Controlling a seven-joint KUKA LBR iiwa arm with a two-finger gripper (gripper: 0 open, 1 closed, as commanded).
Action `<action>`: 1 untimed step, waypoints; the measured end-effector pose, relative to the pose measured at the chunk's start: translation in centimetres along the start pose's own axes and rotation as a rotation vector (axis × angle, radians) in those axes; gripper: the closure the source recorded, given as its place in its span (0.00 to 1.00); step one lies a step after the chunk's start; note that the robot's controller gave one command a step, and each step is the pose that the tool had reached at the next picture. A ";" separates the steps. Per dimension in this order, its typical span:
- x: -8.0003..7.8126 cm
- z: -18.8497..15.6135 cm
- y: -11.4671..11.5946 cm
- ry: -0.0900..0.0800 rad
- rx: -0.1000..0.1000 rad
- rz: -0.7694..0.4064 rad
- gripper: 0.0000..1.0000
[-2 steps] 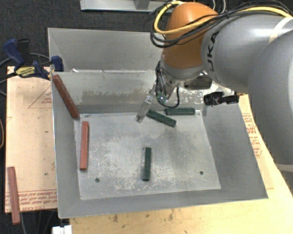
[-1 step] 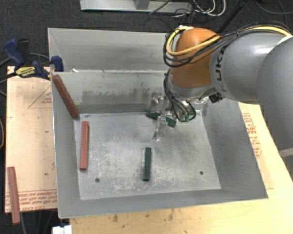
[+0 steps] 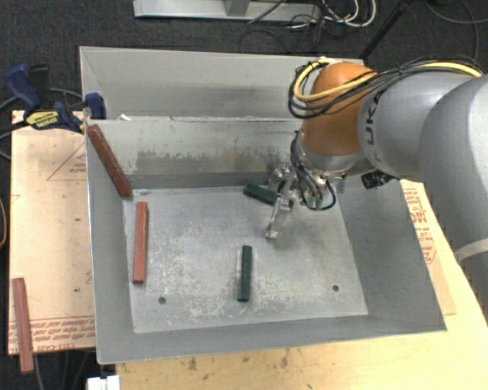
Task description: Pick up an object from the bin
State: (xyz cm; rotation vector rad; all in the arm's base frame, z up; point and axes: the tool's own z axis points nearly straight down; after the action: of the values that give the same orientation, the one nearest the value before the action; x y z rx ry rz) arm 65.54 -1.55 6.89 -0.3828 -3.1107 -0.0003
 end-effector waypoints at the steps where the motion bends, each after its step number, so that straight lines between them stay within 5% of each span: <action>1: -0.2 -0.2 0.1 -0.010 -0.003 0.001 1.00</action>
Offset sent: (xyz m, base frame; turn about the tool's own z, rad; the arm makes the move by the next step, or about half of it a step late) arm 0.0000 0.0000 0.0000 0.0000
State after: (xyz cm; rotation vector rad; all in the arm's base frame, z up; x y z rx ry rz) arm 65.78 -1.51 7.12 -0.3859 -3.1203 -0.0025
